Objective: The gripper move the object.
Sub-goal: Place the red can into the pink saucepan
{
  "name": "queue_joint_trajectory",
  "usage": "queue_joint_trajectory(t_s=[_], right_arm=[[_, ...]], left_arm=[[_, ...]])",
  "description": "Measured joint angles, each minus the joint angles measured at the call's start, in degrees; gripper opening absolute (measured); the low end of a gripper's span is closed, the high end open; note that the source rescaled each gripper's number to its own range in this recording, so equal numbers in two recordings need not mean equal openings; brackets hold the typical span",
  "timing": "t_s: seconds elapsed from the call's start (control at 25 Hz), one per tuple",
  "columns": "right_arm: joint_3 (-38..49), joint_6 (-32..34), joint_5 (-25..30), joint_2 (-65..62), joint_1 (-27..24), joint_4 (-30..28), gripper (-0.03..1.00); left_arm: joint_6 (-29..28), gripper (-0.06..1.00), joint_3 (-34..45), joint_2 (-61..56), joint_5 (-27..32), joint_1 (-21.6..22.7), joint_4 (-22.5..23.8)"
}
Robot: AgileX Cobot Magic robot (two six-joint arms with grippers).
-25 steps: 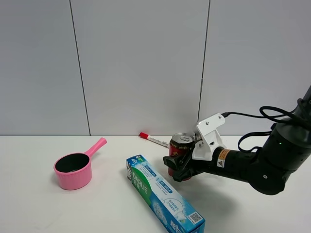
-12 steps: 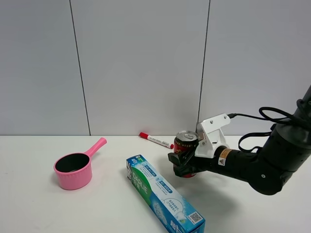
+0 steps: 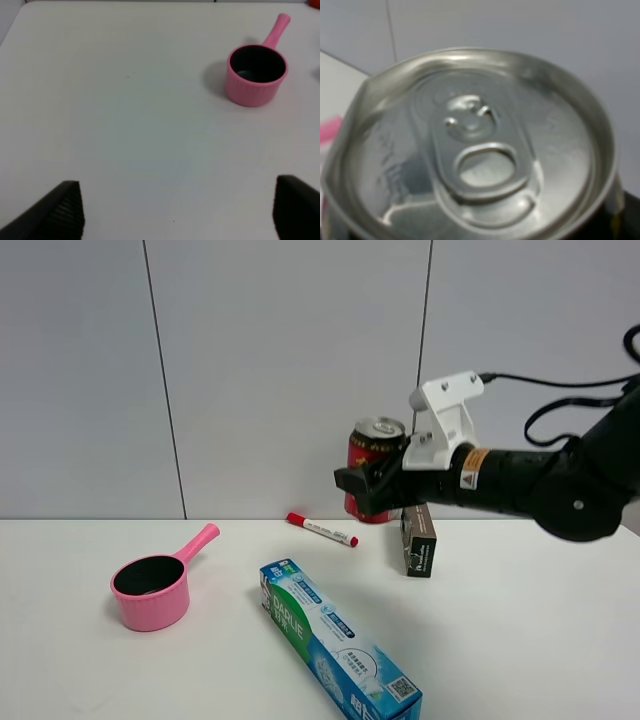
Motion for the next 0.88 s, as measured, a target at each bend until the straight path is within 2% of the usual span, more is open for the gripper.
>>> queue_joint_trajectory(t_s=[0.04, 0.12, 0.2, 0.28, 0.48, 0.72, 0.88], right_arm=[[0.0, 0.0, 0.0, 0.0, 0.0, 0.0, 0.00], [-5.4, 7.9, 9.5, -5.0, 2.3, -6.4, 0.00], [-9.8, 14.0, 14.2, -6.8, 4.5, -10.2, 0.00], [-14.9, 20.4, 16.6, -7.2, 7.1, -13.7, 0.00], [-25.4, 29.1, 17.1, -5.3, 13.9, -17.7, 0.00], [-35.5, 31.1, 17.3, 2.9, 21.2, -18.4, 0.00], [-39.4, 32.8, 20.2, 8.9, 23.8, -18.6, 0.00]], left_arm=[[0.0, 1.00, 0.0, 0.0, 0.0, 0.0, 0.0], [0.0, 1.00, 0.0, 0.0, 0.0, 0.0, 0.0], [0.0, 1.00, 0.0, 0.0, 0.0, 0.0, 0.0], [0.0, 1.00, 0.0, 0.0, 0.0, 0.0, 0.0], [0.0, 1.00, 0.0, 0.0, 0.0, 0.0, 0.0], [0.0, 1.00, 0.0, 0.0, 0.0, 0.0, 0.0], [0.0, 1.00, 0.0, 0.0, 0.0, 0.0, 0.0]])
